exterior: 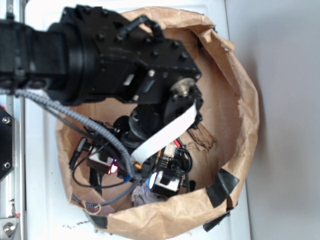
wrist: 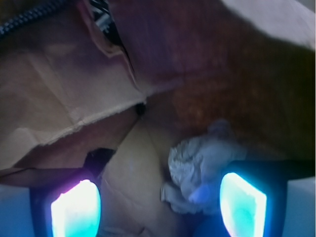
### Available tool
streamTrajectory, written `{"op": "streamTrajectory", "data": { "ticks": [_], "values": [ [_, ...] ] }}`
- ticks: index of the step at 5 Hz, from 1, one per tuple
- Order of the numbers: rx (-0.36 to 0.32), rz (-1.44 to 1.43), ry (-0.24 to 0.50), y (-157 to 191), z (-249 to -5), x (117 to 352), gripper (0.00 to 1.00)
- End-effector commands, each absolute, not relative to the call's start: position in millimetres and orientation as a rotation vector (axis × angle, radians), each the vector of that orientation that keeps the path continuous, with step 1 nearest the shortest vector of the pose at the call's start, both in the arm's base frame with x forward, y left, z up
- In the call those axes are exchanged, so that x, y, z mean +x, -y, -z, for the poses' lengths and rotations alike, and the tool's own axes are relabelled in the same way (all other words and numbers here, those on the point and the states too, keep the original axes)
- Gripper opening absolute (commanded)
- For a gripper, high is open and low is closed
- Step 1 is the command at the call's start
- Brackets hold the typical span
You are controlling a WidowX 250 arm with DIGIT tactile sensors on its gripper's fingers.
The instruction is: Grab the white paper.
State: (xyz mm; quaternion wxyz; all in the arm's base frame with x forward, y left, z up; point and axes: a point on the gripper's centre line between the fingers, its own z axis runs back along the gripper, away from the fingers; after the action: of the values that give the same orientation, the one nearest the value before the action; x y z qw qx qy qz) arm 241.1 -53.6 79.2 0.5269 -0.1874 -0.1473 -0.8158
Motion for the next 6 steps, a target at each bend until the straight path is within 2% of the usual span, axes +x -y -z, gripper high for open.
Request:
{"op": "streamTrajectory", "data": {
  "ticks": [1, 2, 3, 4, 5, 6],
  "values": [
    [-0.37, 2.016, 0.379, 78.6, -83.4, 252.2, 1.0],
    [-0.422, 2.084, 0.346, 97.5, -65.7, 257.9, 1.0],
    [-0.467, 2.102, 0.238, 91.4, -37.5, 290.9, 1.0],
    [-0.471, 2.074, 0.248, 84.5, -37.9, 295.6, 0.0],
    [-0.458, 2.068, 0.271, 76.4, -45.1, 303.2, 0.0],
    [-0.398, 2.04, 0.337, 65.1, -68.6, 305.5, 0.0]
  ]
}}
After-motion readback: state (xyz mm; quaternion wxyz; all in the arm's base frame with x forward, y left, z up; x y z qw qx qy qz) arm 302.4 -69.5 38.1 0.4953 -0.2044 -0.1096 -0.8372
